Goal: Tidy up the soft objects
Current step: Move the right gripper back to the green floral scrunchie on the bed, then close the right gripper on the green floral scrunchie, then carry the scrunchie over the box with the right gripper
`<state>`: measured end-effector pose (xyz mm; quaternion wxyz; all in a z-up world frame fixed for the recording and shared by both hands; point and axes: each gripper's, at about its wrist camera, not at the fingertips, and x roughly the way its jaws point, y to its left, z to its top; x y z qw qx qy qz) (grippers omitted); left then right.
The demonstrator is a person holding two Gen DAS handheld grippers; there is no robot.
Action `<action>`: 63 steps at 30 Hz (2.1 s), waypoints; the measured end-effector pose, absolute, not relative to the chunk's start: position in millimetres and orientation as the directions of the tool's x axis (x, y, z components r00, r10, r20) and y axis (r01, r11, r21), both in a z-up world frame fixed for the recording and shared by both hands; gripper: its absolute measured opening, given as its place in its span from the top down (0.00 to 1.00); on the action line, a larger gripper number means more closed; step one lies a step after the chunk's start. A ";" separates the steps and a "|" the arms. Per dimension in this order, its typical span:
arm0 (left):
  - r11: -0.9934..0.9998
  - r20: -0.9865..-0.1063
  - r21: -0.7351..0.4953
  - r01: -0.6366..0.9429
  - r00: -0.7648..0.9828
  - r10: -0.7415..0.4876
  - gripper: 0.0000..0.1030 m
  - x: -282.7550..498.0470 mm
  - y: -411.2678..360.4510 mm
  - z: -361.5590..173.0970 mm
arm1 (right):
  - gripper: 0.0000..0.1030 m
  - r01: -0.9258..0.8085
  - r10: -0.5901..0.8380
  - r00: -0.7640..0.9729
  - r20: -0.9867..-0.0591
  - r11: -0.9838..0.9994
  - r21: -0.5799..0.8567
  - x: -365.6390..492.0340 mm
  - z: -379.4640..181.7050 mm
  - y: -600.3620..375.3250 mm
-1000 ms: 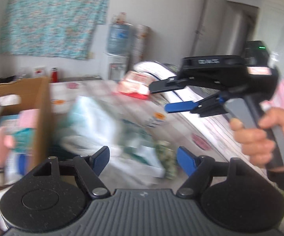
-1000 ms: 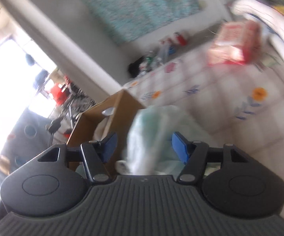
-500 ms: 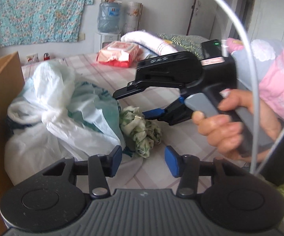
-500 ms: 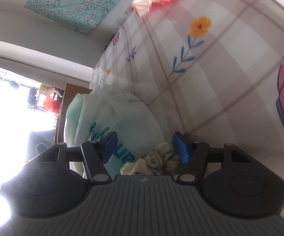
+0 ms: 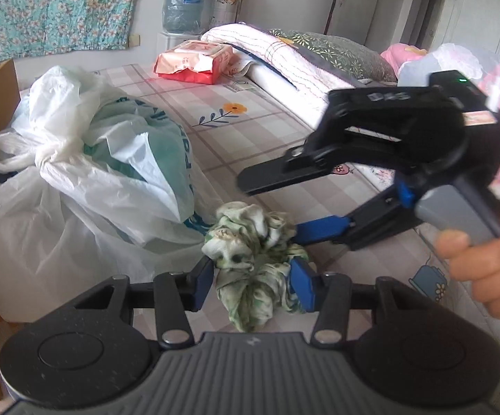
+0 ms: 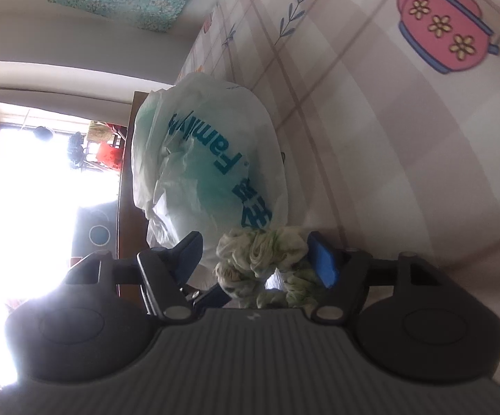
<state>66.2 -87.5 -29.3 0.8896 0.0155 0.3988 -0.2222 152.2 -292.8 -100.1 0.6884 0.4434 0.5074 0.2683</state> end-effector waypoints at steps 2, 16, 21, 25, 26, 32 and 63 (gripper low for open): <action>0.905 -0.721 -0.149 0.398 0.583 -0.375 0.52 71.4 -89.2 -30.9 | 0.32 0.082 0.808 0.369 -0.459 0.463 0.882 148.3 -97.1 -299.6; 0.899 -0.707 -0.170 0.404 0.585 -0.397 0.68 64.8 -88.3 -38.7 | 0.33 0.023 0.712 0.446 -0.542 0.596 0.803 149.2 -84.0 -286.7; 0.874 -0.687 -0.212 0.438 0.569 -0.452 0.77 59.6 -84.8 -37.9 | 0.37 0.029 0.713 0.419 -0.562 0.609 0.793 143.0 -81.4 -277.0; 0.849 -0.662 -0.234 0.474 0.562 -0.496 0.81 53.3 -79.1 -31.9 | 0.38 0.048 0.720 0.407 -0.561 0.597 0.801 137.0 -75.4 -275.6; 0.843 -0.653 -0.240 0.481 0.563 -0.507 0.82 51.7 -77.5 -29.2 | 0.38 0.050 0.721 0.411 -0.558 0.593 0.804 135.2 -72.3 -275.7; 0.818 -0.567 -0.261 0.512 0.605 -0.560 0.82 41.9 -58.5 -2.1 | 0.38 0.009 0.724 0.436 -0.534 0.590 0.808 128.4 -37.4 -268.3; 0.914 -0.700 -0.162 -0.372 0.696 0.159 0.54 62.8 206.0 65.0 | 0.37 -0.374 0.845 -0.102 -0.525 0.457 0.807 233.2 33.8 147.2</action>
